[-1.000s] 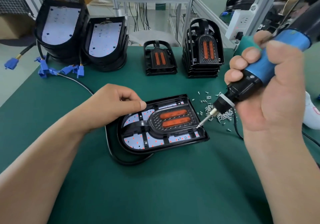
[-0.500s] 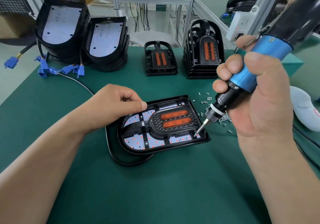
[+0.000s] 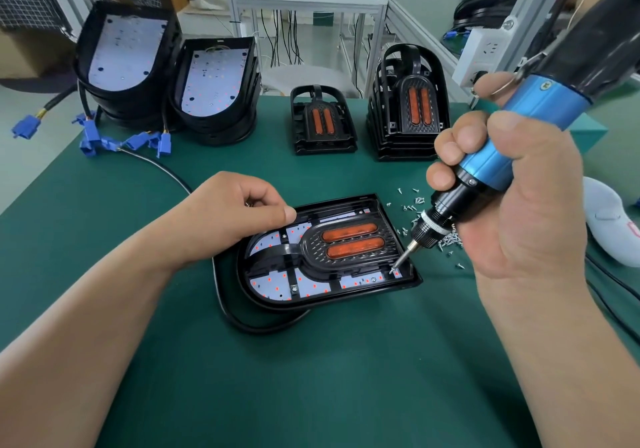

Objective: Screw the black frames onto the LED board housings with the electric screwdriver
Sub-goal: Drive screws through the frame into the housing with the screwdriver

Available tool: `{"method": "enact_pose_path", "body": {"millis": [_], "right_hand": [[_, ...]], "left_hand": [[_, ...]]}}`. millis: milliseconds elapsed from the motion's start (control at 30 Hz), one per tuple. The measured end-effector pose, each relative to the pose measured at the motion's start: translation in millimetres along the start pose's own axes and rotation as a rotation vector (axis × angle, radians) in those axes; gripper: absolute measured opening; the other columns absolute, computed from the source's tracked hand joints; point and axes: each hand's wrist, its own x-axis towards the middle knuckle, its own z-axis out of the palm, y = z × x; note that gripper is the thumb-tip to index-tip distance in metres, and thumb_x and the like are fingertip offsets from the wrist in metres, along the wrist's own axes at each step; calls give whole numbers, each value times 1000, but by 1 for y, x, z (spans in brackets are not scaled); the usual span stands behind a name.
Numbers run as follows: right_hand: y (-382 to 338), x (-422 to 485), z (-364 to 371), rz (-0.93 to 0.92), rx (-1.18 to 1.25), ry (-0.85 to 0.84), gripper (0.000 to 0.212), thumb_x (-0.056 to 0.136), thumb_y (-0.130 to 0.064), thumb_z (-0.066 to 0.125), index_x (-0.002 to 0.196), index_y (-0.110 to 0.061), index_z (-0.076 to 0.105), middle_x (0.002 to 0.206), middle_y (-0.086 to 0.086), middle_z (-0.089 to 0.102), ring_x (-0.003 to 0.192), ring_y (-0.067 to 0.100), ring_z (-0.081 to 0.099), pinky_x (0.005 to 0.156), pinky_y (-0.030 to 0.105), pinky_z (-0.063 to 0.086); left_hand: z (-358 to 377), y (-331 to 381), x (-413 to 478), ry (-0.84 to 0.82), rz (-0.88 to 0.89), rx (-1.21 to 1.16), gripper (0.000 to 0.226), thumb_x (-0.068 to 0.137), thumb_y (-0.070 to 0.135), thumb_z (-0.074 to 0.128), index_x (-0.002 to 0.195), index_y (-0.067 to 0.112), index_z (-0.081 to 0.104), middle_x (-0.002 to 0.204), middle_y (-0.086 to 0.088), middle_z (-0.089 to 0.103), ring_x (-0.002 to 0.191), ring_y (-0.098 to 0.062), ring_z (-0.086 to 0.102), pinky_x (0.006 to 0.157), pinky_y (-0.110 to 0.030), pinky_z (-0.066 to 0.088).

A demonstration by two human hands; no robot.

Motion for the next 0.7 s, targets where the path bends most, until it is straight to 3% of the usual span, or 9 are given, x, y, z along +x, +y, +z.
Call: {"method": "enact_pose_path", "body": {"millis": [133, 367, 700], "right_hand": [[1, -1, 0, 3, 1, -30, 23, 92, -9, 49, 114, -11, 56, 76, 2, 51, 73, 21, 50, 59, 30, 45], [4, -5, 6, 20, -29, -127, 24, 89, -22, 64, 112, -17, 60, 73, -1, 52, 71, 20, 49, 57, 29, 45], [2, -5, 3, 46, 4, -192, 23, 87, -19, 60, 110, -18, 58, 71, -1, 48, 67, 19, 47, 55, 28, 43]], "left_hand": [[0, 0, -1, 6, 3, 17, 39, 72, 60, 77, 80, 22, 79, 68, 5, 68, 60, -6, 54, 59, -15, 45], [5, -1, -1, 36, 26, 66, 29, 85, 52, 78, 75, 25, 72, 58, 14, 48, 56, -7, 41, 54, -18, 36], [6, -1, -2, 48, 20, 88, 26, 92, 41, 79, 73, 25, 70, 53, 14, 44, 52, -6, 36, 50, -16, 34]]}}
